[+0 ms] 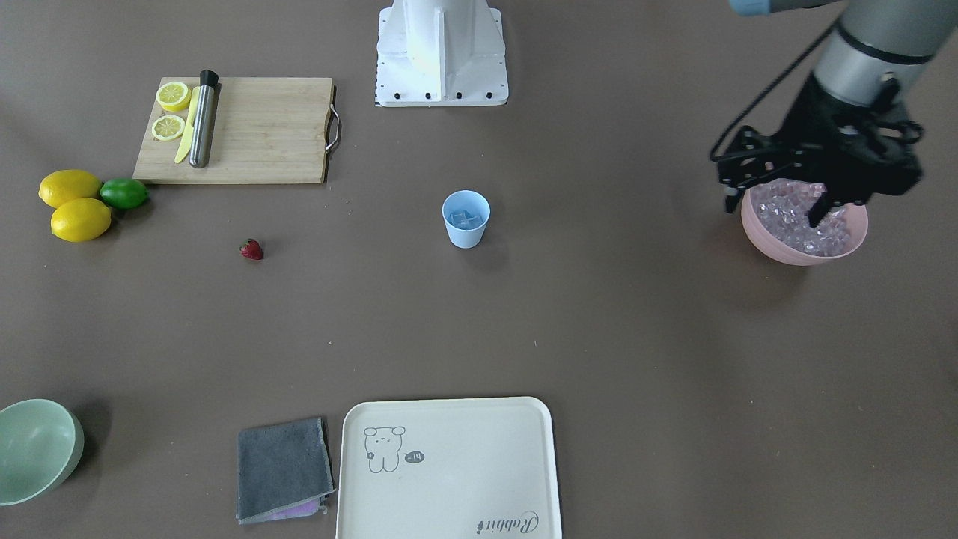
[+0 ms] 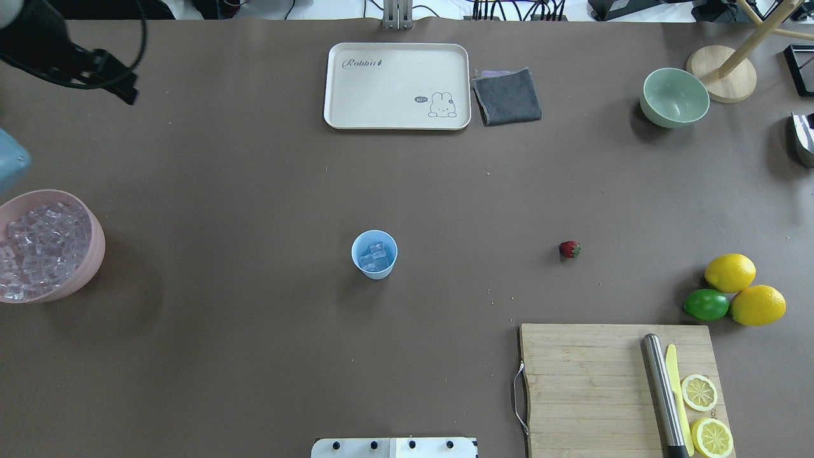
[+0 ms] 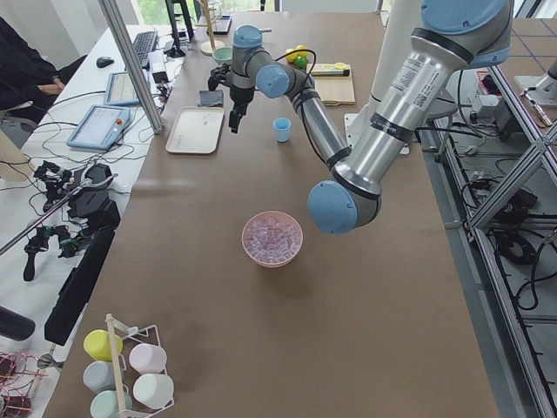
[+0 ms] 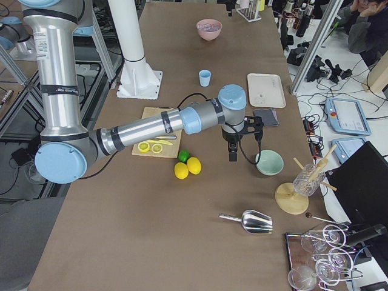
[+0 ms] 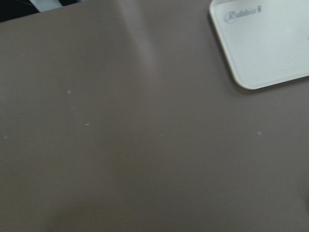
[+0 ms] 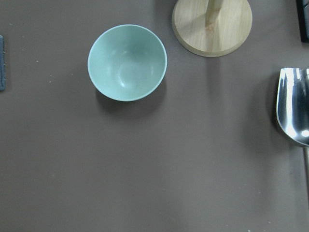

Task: Put ice and strawberries in cup
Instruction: 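Withdraw the left arm away from the cup while the right arm starts moving, then lower the right gripper onto the red strawberry and close it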

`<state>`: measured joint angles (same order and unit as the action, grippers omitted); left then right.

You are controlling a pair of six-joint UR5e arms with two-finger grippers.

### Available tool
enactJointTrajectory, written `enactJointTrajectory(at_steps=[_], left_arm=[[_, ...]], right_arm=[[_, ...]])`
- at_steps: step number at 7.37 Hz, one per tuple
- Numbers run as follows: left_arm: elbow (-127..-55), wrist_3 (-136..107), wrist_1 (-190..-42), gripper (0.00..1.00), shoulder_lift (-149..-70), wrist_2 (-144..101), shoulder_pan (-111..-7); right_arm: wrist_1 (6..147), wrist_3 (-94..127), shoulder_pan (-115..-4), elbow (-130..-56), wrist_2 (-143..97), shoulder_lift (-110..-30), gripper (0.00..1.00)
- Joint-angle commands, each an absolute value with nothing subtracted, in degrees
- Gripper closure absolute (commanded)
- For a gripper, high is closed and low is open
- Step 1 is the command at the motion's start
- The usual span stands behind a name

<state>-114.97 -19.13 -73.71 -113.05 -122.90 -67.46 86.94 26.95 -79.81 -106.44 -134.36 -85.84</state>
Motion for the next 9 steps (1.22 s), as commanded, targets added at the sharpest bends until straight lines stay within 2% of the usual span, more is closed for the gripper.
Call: enactJointTrajectory(at_steps=[1,4,5,6,9], left_arm=[[-114.09,-3.20,-72.68,0.02,-106.54,-126.12,-77.40],[-114.87,-2.46,-72.60,0.02,-105.47,-126.21,-79.45],[-114.61,-2.37,-72.60,0.02,-105.56,-126.12,-80.06],[-114.61,-2.37,-72.60,0.02,-105.56,-126.21,-80.24],[-114.79,-2.46,-72.42,0.02,-105.56,-126.21,-80.42]], right_arm=[[84.14,36.97,-69.84,-108.10,-131.51,-83.59,0.00],[65.18,55.50,-50.61,-107.76,-121.60,-82.97,0.02],[65.21,56.59,-44.45,-106.54,-115.72,-80.62,0.02],[64.87,56.51,-41.17,-103.83,-112.36,-78.68,0.02],[65.21,55.73,-38.76,-103.54,-111.18,-79.80,0.10]])
